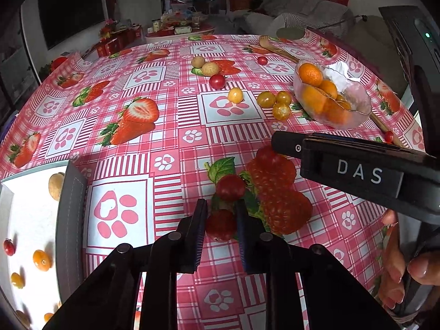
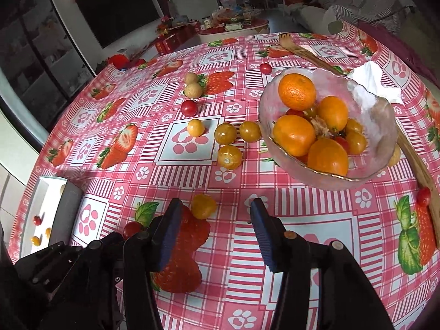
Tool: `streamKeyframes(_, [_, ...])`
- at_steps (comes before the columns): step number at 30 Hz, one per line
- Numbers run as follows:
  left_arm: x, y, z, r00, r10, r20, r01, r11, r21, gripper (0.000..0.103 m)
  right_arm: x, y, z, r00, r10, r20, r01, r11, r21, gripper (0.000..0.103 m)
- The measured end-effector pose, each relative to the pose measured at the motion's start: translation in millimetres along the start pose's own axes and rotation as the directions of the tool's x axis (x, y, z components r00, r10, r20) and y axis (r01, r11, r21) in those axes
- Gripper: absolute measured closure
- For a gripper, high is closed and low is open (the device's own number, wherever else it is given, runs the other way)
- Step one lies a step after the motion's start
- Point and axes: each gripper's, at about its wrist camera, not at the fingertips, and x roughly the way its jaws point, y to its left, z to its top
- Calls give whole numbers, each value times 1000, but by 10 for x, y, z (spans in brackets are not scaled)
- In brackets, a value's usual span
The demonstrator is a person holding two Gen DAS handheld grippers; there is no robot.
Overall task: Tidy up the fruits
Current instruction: 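Grasp a red cherry tomato with left gripper while right grasps yellow tomato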
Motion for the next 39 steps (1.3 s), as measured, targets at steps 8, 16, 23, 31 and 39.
streamKeyframes(8, [-17, 19, -15, 1000, -17, 6, 17, 1000, -6, 81, -16, -35, -23, 994, 98, -39, -96, 994, 43, 87])
streamKeyframes(16, [-45, 51, -55, 1000, -25, 11, 26, 1000, -13, 81, -262, -153, -383, 990, 118, -71, -115, 992, 43, 96])
streamKeyframes(23, [-47, 50, -57, 1000, -23, 11, 23, 1000, -12, 81, -290, -55, -389, 999, 21, -38, -24, 997, -70, 56])
streamKeyframes(31, [-39, 59, -48, 1000, -25, 9, 25, 1000, -13, 81, -56, 71, -156, 999, -44, 7, 45, 983, -180, 56])
streamKeyframes(39, [-26, 58, -36, 999, -31, 16, 31, 999, -7, 81, -41, 165, -173, 999, 17, -28, -21, 983, -180, 83])
